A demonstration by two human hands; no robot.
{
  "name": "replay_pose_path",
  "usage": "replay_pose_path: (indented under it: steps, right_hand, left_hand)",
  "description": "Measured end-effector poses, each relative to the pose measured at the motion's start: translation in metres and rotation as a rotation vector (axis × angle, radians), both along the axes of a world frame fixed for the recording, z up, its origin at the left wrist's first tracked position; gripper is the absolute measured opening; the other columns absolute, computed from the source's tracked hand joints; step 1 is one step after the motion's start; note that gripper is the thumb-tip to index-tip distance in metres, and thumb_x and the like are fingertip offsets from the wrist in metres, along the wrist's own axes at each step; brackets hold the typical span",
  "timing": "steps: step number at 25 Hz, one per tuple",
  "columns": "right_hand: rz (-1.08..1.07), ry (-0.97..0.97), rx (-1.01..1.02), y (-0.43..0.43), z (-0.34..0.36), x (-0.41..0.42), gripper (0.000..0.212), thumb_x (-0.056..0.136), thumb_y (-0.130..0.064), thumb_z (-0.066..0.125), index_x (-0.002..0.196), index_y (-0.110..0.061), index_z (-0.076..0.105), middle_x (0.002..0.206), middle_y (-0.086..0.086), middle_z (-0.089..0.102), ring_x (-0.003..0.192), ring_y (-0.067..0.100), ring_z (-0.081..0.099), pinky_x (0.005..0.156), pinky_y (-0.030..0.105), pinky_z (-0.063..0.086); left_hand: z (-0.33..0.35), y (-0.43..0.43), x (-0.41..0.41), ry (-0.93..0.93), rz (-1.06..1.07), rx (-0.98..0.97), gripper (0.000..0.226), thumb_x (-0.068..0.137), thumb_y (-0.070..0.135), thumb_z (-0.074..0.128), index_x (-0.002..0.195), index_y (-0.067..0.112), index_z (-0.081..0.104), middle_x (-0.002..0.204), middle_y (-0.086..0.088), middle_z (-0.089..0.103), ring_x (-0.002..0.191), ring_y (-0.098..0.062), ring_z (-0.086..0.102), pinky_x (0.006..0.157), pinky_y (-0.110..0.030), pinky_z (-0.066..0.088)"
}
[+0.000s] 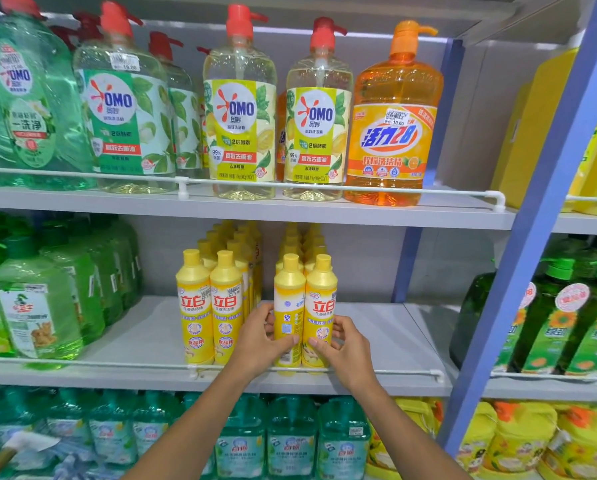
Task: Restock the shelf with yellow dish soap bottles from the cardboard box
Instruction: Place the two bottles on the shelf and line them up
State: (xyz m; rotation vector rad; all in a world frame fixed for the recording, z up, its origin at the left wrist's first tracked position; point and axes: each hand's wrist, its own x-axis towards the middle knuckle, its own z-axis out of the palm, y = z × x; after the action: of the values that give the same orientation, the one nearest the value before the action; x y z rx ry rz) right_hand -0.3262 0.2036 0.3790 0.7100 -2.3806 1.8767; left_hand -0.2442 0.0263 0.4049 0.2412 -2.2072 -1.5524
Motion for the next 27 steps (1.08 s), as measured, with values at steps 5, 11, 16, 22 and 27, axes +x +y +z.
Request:
replay_pose_path:
  steps: [5,11,16,22,27]
  right_hand:
    - [0.001,-0.005,0.007,0.000,-0.001,-0.001,0.051,0.078,-0.022,0.085,0.120,-0.019,0.057,0.111,-0.014,0.067,0.099,-0.016,0.061,0.079,0.005,0.050]
    - [0.008,0.001,0.002,0.000,-0.001,-0.001,0.051,0.078,-0.019,0.085,0.120,-0.017,0.056,0.109,-0.015,0.066,0.098,-0.018,0.061,0.076,0.005,0.051]
    - [-0.010,0.006,-0.008,-0.001,-0.003,0.000,0.051,0.079,-0.020,0.085,0.120,-0.019,0.056,0.110,-0.016,0.066,0.098,-0.018,0.060,0.077,0.005,0.050]
    - [-0.040,0.023,-0.020,-0.004,-0.006,0.006,0.056,0.078,-0.027,0.086,0.125,-0.022,0.056,0.116,-0.013,0.067,0.104,-0.013,0.061,0.083,0.007,0.050]
    - [-0.059,0.051,-0.002,-0.002,-0.010,0.009,0.055,0.079,-0.024,0.086,0.124,-0.029,0.055,0.115,-0.017,0.066,0.104,-0.011,0.062,0.087,0.012,0.053]
  left_hand:
    - [0.002,-0.015,0.007,-0.016,-0.096,0.008,0.054,0.075,0.012,0.087,0.121,0.021,0.061,0.109,0.002,0.073,0.099,-0.017,0.072,0.083,-0.031,0.061]
    - [0.001,0.007,-0.001,0.001,0.085,-0.045,0.055,0.072,0.023,0.090,0.115,0.028,0.056,0.105,0.011,0.068,0.095,-0.005,0.067,0.078,-0.021,0.057]
    - [-0.004,-0.011,0.006,-0.028,-0.039,-0.004,0.052,0.074,0.014,0.088,0.118,0.023,0.061,0.103,0.001,0.071,0.096,-0.017,0.070,0.079,-0.024,0.059]
    - [-0.012,0.002,-0.002,-0.003,0.117,-0.039,0.056,0.069,0.028,0.092,0.114,0.022,0.059,0.105,0.009,0.069,0.096,-0.006,0.067,0.081,-0.026,0.059]
    - [-0.016,-0.012,0.004,-0.042,0.000,0.016,0.053,0.075,0.014,0.088,0.120,0.014,0.060,0.100,0.004,0.070,0.095,-0.012,0.069,0.078,-0.022,0.058]
